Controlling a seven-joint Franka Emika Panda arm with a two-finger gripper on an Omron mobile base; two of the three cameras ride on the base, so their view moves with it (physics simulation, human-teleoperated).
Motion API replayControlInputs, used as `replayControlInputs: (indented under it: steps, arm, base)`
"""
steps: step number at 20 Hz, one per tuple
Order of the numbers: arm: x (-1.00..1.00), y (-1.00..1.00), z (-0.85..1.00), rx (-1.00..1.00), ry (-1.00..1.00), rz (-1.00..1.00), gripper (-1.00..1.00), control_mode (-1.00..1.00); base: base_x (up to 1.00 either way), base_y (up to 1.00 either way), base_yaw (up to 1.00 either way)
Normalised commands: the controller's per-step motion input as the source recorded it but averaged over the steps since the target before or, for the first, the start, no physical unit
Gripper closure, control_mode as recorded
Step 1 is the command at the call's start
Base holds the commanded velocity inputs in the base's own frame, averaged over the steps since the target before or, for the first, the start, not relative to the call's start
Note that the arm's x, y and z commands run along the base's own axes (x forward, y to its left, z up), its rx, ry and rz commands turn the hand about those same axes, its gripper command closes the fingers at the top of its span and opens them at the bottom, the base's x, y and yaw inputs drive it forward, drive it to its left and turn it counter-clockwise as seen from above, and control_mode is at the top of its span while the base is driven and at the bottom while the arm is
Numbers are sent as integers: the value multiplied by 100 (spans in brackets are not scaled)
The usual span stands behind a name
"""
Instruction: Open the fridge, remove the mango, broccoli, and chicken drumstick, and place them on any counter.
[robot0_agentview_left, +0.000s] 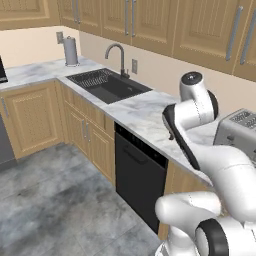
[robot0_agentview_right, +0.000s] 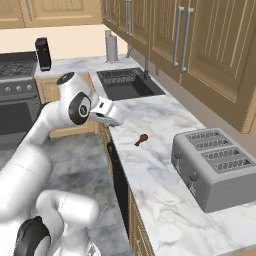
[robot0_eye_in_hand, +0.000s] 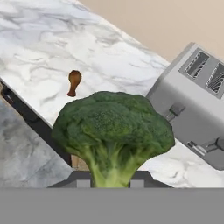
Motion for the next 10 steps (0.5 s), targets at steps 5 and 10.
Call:
replayControlInputs:
  steps: [5,10]
  arm:
    - [100,-71,-100,12,20,-21,100,-100]
    - [100,-60,-95,2,4,-21,100,-100]
  base:
    - [0,0,0]
    - [0,0,0]
